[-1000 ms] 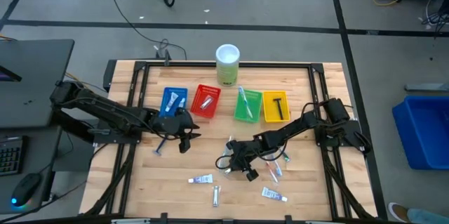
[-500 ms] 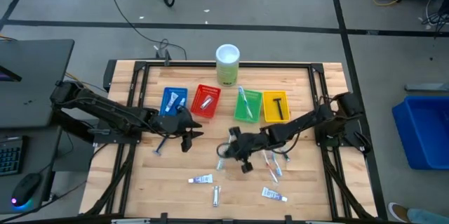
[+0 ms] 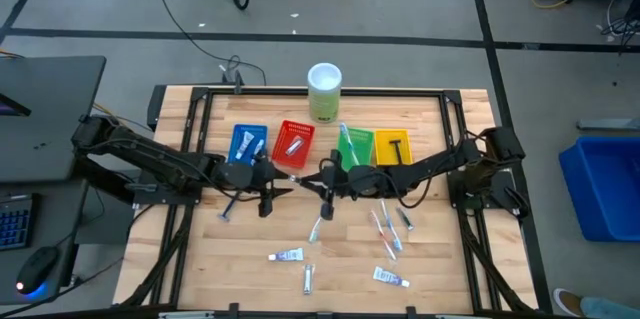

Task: Pick & Place Travel size toiletries
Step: Put the silver nail cutter into the red basket

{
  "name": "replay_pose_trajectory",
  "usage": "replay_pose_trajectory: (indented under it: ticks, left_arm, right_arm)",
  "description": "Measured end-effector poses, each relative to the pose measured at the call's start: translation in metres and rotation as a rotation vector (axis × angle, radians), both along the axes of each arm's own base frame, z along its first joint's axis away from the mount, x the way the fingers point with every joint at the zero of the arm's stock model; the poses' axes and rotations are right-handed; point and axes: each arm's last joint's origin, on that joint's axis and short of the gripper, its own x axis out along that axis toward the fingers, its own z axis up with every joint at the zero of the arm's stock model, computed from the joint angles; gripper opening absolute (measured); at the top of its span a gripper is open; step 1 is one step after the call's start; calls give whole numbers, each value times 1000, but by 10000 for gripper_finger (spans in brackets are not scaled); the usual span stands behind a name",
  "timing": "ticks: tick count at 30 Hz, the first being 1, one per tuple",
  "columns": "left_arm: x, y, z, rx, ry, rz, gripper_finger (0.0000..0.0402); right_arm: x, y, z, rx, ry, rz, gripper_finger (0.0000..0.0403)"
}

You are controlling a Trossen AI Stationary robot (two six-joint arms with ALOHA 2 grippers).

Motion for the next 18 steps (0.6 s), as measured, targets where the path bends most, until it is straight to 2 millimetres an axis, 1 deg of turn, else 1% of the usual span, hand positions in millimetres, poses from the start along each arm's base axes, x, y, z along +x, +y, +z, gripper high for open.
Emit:
replay_pose_trajectory:
  ticks: [4,9,11,14,18]
  left_arm:
    - [2,0,5,35,-48,-16,211]
    - [5,0,13,93,-128,-6,233]
    - [6,0,14,98,-140,-7,235]
    - [6,0,14,98,-140,-7,234]
    - [6,0,14,94,-141,-17,223]
  right_arm:
    - [1,-8,0,46,-4,-16,70]
    - [2,-13,-2,75,18,28,69]
    - [1,-13,-5,72,49,26,70]
    - [1,-13,-5,72,43,27,70]
    - [1,-13,-5,71,46,27,70]
